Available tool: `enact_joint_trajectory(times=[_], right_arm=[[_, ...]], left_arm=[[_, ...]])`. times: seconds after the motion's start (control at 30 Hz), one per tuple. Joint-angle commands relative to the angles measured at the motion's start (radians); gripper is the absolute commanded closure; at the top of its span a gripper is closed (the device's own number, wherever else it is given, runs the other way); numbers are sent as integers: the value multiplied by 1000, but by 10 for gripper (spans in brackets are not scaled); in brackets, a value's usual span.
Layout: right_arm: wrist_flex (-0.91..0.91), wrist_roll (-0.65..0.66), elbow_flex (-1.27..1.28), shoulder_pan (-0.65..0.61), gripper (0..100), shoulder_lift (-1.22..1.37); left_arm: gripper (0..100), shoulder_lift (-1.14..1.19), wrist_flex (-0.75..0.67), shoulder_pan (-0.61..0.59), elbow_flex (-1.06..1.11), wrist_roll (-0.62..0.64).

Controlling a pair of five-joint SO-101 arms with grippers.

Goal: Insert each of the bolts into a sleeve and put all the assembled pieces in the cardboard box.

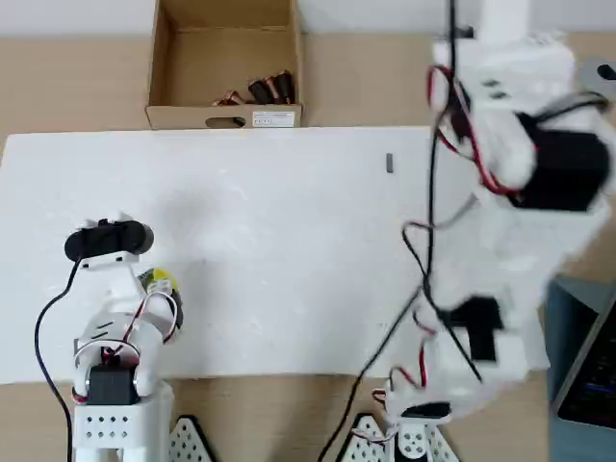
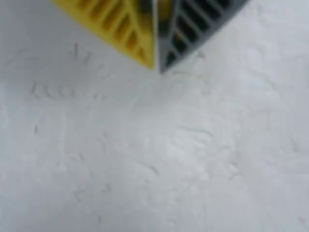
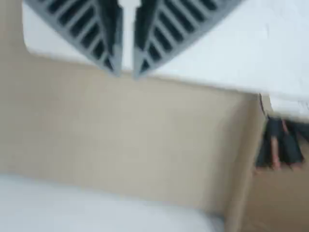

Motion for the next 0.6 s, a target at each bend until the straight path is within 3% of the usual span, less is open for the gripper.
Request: enact_joint_trajectory(times=[0.0,0.37,0.57], right_arm=[[20,-9,298,53,989,-234],[-158,-49,1101,65,989,-634],[-445,-54,1623,64,989,-805]], left_arm=[[998,-8,-8,-6,-9,-3],[998,-8,-8,-6,-9,-3],[998,-8,-8,-6,-9,-3]])
